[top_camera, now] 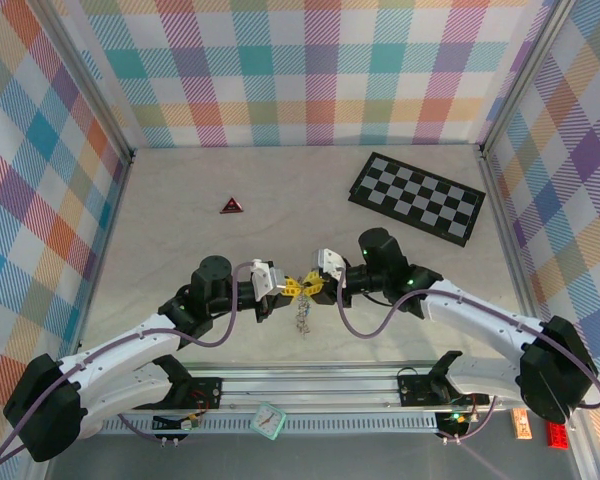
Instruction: Put the keys on the keyring
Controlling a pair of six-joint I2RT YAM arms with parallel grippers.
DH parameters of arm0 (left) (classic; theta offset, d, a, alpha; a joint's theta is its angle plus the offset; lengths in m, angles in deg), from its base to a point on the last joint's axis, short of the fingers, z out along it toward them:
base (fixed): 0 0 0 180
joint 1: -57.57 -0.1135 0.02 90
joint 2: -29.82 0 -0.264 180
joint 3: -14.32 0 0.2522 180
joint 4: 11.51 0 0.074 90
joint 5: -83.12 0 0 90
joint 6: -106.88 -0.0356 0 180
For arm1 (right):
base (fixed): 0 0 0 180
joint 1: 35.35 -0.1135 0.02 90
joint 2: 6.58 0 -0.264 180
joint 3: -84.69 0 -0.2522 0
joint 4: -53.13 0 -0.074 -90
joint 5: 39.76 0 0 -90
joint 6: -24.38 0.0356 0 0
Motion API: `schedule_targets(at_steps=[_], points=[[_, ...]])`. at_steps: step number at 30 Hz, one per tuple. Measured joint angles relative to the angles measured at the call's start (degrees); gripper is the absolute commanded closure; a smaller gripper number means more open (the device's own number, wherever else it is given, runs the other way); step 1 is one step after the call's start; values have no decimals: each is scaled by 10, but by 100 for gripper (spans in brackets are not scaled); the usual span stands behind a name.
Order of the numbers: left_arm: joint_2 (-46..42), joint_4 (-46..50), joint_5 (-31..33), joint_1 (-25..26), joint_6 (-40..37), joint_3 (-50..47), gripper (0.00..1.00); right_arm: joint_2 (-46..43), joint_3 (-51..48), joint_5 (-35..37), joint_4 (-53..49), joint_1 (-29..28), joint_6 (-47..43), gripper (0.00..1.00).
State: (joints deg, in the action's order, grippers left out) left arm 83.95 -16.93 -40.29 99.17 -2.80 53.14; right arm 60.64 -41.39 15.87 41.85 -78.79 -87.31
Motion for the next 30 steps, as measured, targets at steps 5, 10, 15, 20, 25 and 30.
schedule_targets(at_steps=[5,10,15,20,25,30], points=[[0,-5,7,0,7,-3,98,3,0,-11,5,0,2,100],[-1,4,20,0,6,-1,83,3,3,-7,-13,2,-16,100],[-3,66,31,0,-12,27,82,4,34,7,-83,2,-51,100],[-2,126,37,0,-38,66,81,17,85,19,-158,1,-90,100],[14,165,37,0,-55,87,81,37,126,37,-221,-9,-123,100],[26,184,35,1,-64,94,82,51,151,46,-251,-22,-140,100]])
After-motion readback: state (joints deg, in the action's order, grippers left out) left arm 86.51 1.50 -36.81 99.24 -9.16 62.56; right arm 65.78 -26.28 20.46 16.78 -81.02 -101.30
